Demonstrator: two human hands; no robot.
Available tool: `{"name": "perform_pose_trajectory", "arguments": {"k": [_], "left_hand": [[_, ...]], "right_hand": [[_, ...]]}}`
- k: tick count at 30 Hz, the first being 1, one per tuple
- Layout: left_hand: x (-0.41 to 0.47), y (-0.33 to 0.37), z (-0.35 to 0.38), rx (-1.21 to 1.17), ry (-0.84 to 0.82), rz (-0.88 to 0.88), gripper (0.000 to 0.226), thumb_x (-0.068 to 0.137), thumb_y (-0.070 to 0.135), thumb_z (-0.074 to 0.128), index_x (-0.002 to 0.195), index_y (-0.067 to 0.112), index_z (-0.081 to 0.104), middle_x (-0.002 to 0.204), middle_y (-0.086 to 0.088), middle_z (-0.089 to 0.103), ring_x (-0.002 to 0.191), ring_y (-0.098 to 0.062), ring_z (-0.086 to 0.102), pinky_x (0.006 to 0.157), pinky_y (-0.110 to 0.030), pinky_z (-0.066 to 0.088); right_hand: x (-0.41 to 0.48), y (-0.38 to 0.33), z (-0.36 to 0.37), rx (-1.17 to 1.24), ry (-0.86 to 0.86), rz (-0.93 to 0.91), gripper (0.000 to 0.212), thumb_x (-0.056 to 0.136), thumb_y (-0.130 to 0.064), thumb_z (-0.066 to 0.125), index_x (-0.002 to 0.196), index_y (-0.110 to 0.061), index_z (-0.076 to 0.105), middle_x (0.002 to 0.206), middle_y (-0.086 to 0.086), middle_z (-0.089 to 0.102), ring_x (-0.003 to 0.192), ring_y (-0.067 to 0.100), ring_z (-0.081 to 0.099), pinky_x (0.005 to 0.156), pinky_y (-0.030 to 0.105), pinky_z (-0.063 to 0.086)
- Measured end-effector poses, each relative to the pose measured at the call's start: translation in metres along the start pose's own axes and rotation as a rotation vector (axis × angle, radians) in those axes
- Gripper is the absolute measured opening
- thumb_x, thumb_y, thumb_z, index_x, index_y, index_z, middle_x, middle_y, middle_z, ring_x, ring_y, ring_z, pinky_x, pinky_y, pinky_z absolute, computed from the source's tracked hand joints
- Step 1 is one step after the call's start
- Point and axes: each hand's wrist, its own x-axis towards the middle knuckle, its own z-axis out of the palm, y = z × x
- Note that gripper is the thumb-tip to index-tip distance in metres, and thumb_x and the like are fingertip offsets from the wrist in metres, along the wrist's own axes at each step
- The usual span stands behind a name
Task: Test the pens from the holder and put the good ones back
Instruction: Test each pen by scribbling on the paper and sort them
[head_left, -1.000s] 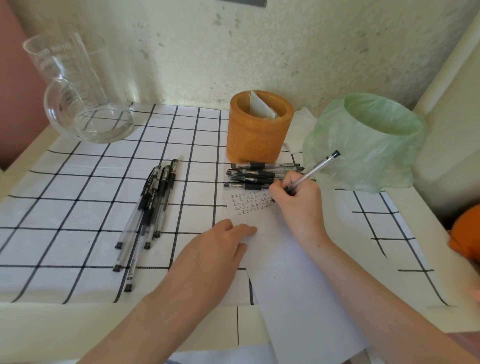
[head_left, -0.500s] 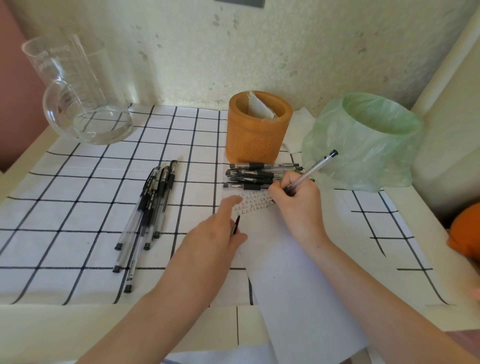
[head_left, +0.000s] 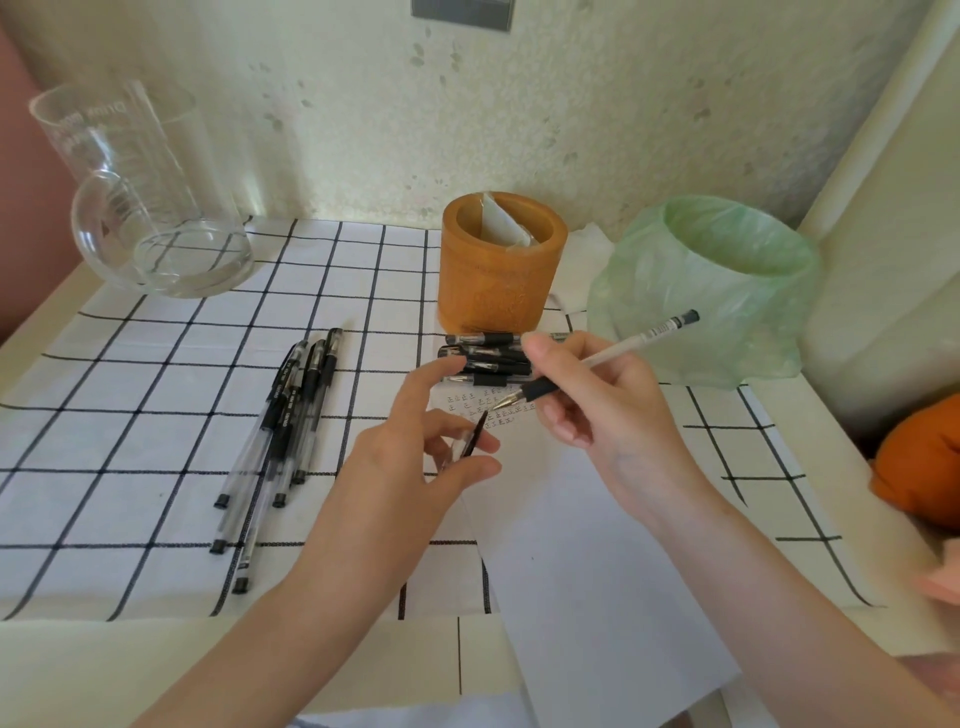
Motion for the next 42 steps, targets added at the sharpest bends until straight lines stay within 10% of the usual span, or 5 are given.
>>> {"name": "perform_pose_trajectory", "arguments": {"k": [16, 25, 42], "left_hand": [[0.000, 0.002, 0.000, 0.129, -0.058, 0.080, 0.080, 0.075, 0.023, 0.075, 0.138, 0.040, 0.029, 0.084, 0.023, 0.066, 0.079, 0.002, 0.053, 0.071, -0.005, 0.038], [0.001, 0.007, -0.006, -0.048, 0.157, 0.040, 0.061, 0.062, 0.027, 0.081, 0.108, 0.041, 0.043, 0.078, 0.017, 0.066, 0.072, -0.004, 0.058, 0.064, -0.013, 0.043], [-0.003, 0.017, -0.002, -0.163, 0.294, 0.087, 0.055, 0.061, 0.032, 0.074, 0.108, 0.041, 0.047, 0.078, 0.008, 0.064, 0.071, -0.011, 0.063, 0.067, -0.020, 0.051]], "right_hand": [[-0.001, 0.003, 0.009, -0.209, -0.048, -0.060, 0.031, 0.086, -0.013, 0.067, 0.060, -0.013, 0.049, 0.039, -0.011, 0.039, 0.037, 0.004, 0.033, 0.041, 0.011, 0.027], [-0.001, -0.005, 0.001, -0.159, -0.140, 0.027, 0.021, 0.067, -0.031, 0.072, 0.053, -0.022, 0.059, 0.040, -0.006, 0.039, 0.037, 0.007, 0.030, 0.040, 0.015, 0.024], [-0.004, 0.000, -0.006, -0.012, -0.303, 0.041, 0.024, 0.083, -0.031, 0.061, 0.089, -0.013, 0.075, 0.056, -0.001, 0.044, 0.053, 0.010, 0.038, 0.050, 0.016, 0.033]]}}
